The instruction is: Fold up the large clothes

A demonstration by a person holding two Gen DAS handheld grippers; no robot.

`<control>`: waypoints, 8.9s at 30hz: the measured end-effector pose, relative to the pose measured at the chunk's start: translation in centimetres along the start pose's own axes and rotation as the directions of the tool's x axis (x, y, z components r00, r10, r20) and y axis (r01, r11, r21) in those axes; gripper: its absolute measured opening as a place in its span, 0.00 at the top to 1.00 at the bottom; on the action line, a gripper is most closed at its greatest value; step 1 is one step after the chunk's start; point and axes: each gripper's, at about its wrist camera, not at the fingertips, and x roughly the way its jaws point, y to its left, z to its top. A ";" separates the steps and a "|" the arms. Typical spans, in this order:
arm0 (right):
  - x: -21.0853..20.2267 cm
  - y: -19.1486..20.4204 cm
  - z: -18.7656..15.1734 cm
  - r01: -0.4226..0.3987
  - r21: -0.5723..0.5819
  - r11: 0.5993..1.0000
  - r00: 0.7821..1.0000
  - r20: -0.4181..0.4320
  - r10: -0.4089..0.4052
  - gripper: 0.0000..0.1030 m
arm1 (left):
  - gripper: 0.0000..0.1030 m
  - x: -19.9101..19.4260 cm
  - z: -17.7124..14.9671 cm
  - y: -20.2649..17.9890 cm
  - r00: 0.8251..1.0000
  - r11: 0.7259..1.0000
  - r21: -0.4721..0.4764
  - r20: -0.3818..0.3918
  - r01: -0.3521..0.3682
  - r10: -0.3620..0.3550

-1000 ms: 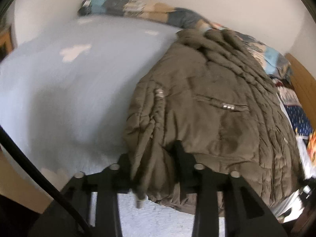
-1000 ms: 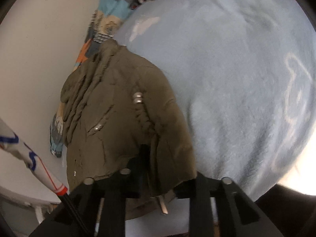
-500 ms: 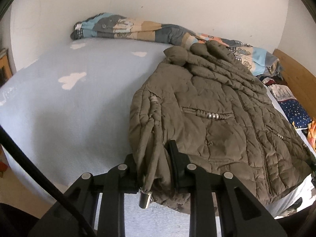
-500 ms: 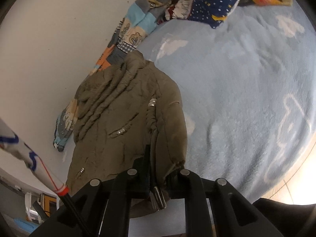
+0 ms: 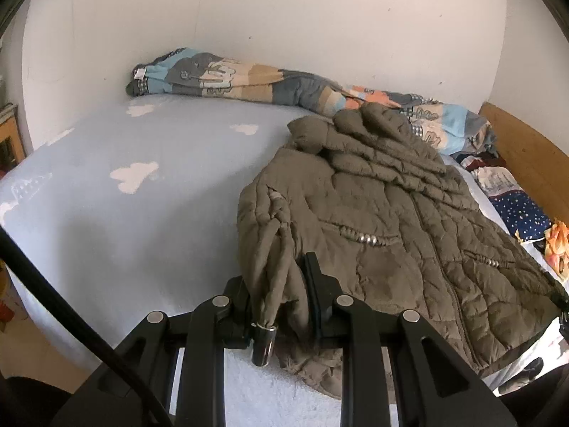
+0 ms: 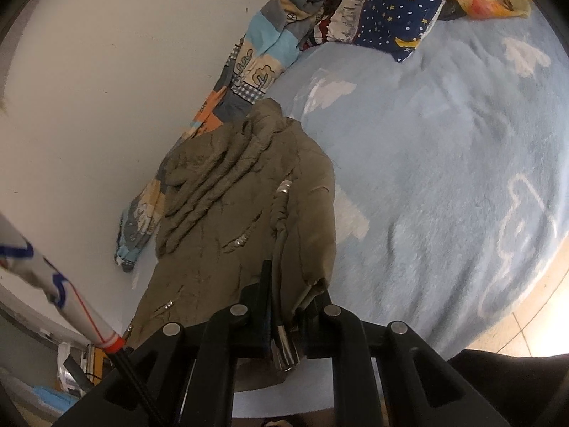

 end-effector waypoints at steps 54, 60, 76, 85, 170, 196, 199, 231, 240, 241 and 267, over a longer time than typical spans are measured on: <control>-0.6 10.2 3.7 -0.129 -0.103 0.986 0.991 -0.035 0.126 0.88 | 0.78 -0.9 6.6 -2.3 0.999 0.998 -0.034 0.014 0.048 -0.048; -0.5 10.5 4.4 -0.147 -0.107 0.983 0.989 -0.033 0.145 0.88 | 0.78 -1.2 8.2 -3.5 0.998 0.998 -0.012 0.027 0.059 -0.059; 0.0 12.1 8.3 -0.188 -0.144 0.972 0.982 -0.002 0.190 0.88 | 0.78 -0.5 12.5 -6.1 0.998 0.998 0.044 0.051 0.037 -0.039; 1.4 14.7 12.2 -0.155 -0.225 0.962 0.986 0.031 0.166 0.88 | 0.78 1.9 17.4 -7.4 0.997 0.997 0.080 0.076 0.022 -0.028; 32.7 14.1 26.3 0.216 -0.441 0.871 0.957 -0.080 -0.279 0.63 | 0.38 31.2 27.2 -13.2 0.970 0.980 0.197 -0.244 0.030 0.019; 31.9 17.7 10.7 0.168 -0.525 0.834 0.958 -0.113 -0.264 0.50 | 0.38 24.7 17.1 -7.4 0.967 0.996 0.083 -0.247 -0.045 0.064; 34.1 17.2 10.8 0.176 -0.535 0.826 0.943 -0.148 -0.297 0.49 | 0.35 25.5 16.9 -8.1 0.962 0.988 0.130 -0.251 -0.078 0.109; 27.3 13.1 16.6 0.354 -0.375 0.857 0.926 0.013 -0.377 0.39 | 0.31 22.5 17.5 -11.4 0.986 0.973 0.203 -0.097 -0.113 0.135; 29.7 17.6 11.7 0.227 -0.561 0.796 0.953 -0.039 -0.300 0.39 | 0.31 21.8 15.5 -15.4 0.995 0.934 0.355 -0.068 -0.044 0.073; 29.9 17.4 11.5 0.229 -0.564 0.793 0.951 -0.043 -0.305 0.39 | 0.31 22.0 15.3 -15.5 0.995 0.931 0.362 -0.073 -0.044 0.075; 28.8 15.0 15.1 0.284 -0.459 0.841 0.948 0.001 -0.320 0.27 | 0.31 22.4 14.4 -16.3 0.993 0.909 0.411 -0.055 -0.072 0.104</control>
